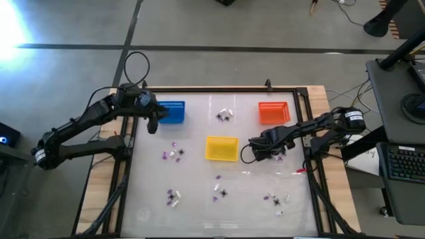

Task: Sort Halloween decoration
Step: Put the purple witch hat toy into the orange bin

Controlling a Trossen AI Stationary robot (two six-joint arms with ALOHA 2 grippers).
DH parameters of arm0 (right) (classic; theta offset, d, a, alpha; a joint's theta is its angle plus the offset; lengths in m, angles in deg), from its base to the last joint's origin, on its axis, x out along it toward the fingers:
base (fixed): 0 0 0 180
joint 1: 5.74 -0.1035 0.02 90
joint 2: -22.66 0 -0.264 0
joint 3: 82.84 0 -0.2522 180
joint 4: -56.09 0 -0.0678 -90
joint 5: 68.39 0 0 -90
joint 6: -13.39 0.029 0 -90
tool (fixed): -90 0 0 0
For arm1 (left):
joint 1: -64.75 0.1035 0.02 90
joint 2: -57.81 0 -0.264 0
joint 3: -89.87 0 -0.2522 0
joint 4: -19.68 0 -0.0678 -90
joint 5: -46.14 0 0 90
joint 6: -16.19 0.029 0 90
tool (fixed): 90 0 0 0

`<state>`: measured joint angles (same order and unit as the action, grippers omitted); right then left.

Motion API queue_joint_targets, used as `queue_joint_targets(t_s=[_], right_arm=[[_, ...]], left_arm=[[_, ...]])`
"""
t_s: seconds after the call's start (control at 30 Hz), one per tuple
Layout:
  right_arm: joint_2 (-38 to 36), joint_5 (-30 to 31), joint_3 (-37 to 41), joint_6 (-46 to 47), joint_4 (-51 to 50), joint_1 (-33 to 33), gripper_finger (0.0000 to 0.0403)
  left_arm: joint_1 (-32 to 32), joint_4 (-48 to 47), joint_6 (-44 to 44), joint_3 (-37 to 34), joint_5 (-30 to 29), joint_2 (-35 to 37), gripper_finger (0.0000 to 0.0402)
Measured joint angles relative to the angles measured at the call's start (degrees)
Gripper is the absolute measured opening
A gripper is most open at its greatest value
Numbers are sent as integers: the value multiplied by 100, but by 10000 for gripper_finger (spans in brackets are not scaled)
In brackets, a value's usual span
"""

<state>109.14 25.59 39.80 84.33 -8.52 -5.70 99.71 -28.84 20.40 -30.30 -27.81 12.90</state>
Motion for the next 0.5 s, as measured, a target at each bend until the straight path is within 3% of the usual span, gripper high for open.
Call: queue_joint_targets(t_s=[0.5], right_arm=[[12, 76, 11, 68, 29, 37, 42]], left_arm=[[0, 0, 0, -2, 0, 0, 99]])
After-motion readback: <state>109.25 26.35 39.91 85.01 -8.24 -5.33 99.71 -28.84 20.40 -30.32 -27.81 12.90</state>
